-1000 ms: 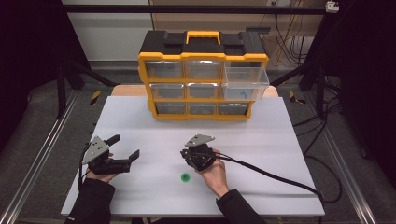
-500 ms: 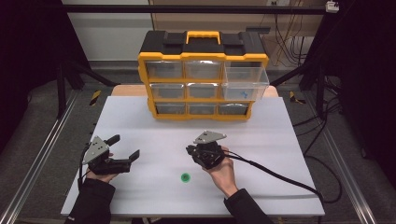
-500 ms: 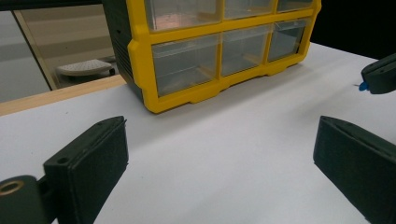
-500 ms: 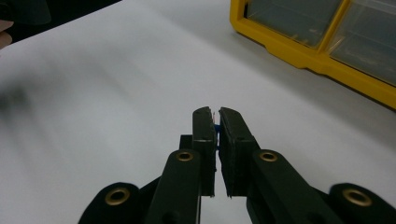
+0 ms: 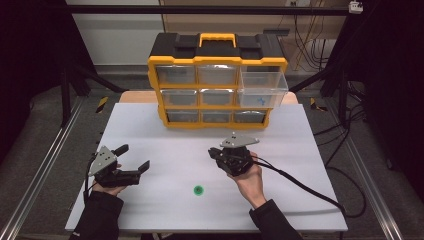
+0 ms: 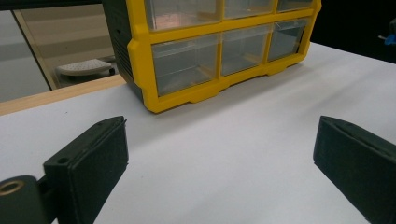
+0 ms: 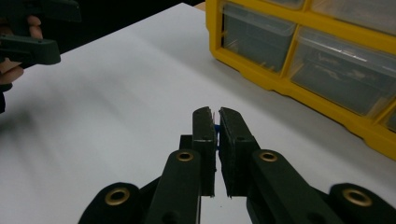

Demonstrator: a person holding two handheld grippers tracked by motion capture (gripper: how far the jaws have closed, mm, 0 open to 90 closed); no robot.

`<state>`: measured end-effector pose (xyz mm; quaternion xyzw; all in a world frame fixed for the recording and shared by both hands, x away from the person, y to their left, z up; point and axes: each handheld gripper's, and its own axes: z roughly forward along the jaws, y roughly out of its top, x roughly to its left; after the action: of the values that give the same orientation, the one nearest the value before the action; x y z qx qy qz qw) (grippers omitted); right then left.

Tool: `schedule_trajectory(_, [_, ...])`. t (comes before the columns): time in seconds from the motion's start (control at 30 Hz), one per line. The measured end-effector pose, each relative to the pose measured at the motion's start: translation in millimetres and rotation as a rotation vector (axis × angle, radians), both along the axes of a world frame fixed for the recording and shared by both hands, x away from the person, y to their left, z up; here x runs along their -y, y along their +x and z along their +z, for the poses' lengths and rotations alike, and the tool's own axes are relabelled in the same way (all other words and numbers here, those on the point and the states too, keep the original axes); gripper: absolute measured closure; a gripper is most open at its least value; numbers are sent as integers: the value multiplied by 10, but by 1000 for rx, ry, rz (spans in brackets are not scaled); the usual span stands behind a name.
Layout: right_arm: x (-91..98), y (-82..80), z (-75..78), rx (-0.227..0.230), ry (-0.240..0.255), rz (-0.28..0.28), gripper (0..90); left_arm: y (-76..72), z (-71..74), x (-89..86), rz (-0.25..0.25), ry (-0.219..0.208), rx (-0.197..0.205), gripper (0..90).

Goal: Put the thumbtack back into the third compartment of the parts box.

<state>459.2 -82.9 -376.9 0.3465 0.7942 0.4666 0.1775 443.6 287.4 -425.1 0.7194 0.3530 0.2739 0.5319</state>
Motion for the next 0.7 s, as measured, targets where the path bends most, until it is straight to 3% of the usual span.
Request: schedule_trajectory(0.7, [368, -53, 443, 63, 55, -25, 854, 4, -3, 2, 0, 3, 0, 24])
